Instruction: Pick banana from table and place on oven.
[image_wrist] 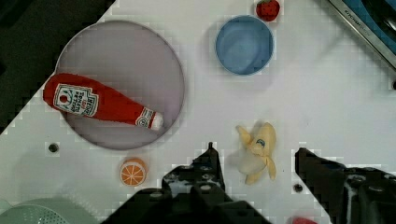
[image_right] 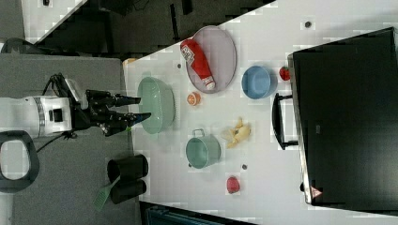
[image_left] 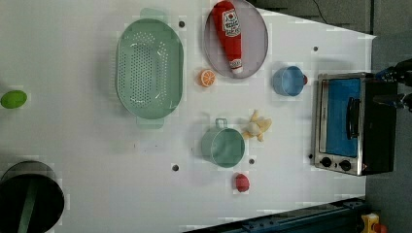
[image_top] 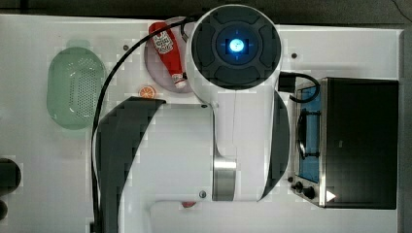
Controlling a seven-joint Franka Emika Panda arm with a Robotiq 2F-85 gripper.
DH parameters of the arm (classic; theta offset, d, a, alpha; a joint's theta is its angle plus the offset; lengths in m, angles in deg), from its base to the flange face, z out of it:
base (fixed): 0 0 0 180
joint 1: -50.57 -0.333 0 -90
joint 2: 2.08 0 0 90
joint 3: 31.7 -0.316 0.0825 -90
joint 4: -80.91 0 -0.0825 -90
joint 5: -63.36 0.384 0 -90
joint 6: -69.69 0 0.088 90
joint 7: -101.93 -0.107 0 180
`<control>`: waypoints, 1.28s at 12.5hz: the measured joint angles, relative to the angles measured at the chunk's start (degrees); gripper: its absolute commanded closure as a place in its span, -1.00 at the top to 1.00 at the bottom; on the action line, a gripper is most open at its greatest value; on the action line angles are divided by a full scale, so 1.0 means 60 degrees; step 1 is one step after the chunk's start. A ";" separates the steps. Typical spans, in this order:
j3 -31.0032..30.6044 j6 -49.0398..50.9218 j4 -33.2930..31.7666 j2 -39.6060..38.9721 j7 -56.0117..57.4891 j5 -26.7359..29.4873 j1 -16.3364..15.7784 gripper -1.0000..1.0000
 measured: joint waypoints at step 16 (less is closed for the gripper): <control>-0.0703 -0.3175 -0.4644 0.0566 0.0455 0.0130 0.0820 1.00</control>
